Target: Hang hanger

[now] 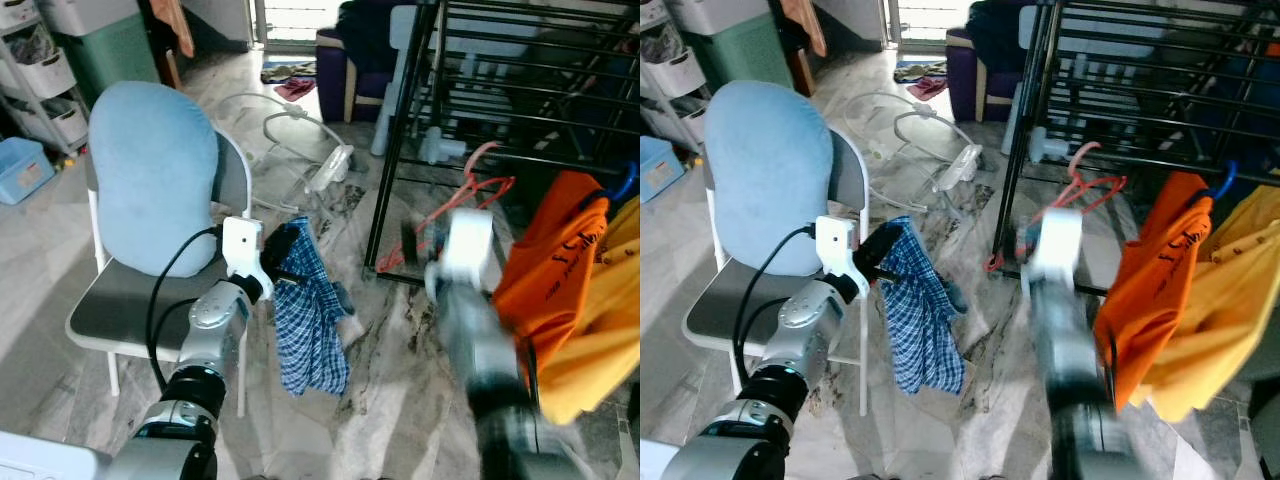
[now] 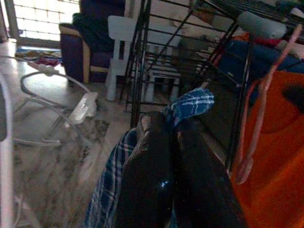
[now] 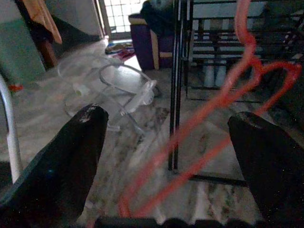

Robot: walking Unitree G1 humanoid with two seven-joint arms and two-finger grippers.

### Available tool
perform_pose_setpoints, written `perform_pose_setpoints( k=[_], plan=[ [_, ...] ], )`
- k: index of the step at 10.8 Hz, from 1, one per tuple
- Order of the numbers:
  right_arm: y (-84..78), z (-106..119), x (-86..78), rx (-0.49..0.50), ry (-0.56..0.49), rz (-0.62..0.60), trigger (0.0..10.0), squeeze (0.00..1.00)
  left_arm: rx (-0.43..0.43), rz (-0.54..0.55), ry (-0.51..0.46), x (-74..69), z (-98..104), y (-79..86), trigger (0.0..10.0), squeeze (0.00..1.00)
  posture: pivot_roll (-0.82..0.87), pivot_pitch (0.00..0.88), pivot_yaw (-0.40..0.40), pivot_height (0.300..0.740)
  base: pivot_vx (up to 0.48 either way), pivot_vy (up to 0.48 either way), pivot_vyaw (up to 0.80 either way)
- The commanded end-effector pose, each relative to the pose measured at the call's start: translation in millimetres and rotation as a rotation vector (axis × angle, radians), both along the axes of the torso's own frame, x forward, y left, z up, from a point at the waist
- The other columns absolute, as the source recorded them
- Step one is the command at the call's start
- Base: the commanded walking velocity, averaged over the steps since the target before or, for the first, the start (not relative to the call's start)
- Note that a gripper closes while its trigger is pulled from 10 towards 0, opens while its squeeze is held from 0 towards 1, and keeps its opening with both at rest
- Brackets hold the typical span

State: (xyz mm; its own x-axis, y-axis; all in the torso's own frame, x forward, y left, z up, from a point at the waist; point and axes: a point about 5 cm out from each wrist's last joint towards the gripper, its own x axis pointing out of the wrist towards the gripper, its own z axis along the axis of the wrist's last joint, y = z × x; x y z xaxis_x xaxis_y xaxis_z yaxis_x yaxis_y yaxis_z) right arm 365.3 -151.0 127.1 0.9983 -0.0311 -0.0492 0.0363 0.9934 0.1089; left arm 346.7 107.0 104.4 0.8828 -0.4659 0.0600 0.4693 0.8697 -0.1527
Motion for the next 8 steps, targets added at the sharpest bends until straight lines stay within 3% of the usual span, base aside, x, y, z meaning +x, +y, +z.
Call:
perform_pose_setpoints(
  k=[1,3,5,8],
  plan=[
    [-2.0,-6.3,1.3,0.023,0.048,-0.013,10.0,0.0,0.012,-0.017,-0.015,0.7,3.1,-0.6,10.0,0.0,-0.08,0.085,0.003,0.74,0.0,0.0,0.0],
    [1.8,-2.6,14.6,0.081,0.106,0.038,10.0,0.0,0.017,-0.028,-0.008,-1.2,1.4,0.8,10.0,0.0,-0.04,0.105,0.005,0.74,0.0,0.0,0.0],
    [-8.6,-11.9,15.8,0.103,0.185,-0.007,10.0,0.0,0.02,-0.041,0.003,-5.2,-1.9,1.3,10.0,0.0,-0.03,0.121,0.005,0.74,0.0,0.0,0.0],
    [-41.3,-25.6,8.2,0.106,0.237,-0.15,10.0,0.0,0.031,-0.065,0.019,-11.0,-5.6,3.1,10.0,0.0,-0.02,0.15,0.019,0.74,0.0,0.0,0.0]
  ],
)
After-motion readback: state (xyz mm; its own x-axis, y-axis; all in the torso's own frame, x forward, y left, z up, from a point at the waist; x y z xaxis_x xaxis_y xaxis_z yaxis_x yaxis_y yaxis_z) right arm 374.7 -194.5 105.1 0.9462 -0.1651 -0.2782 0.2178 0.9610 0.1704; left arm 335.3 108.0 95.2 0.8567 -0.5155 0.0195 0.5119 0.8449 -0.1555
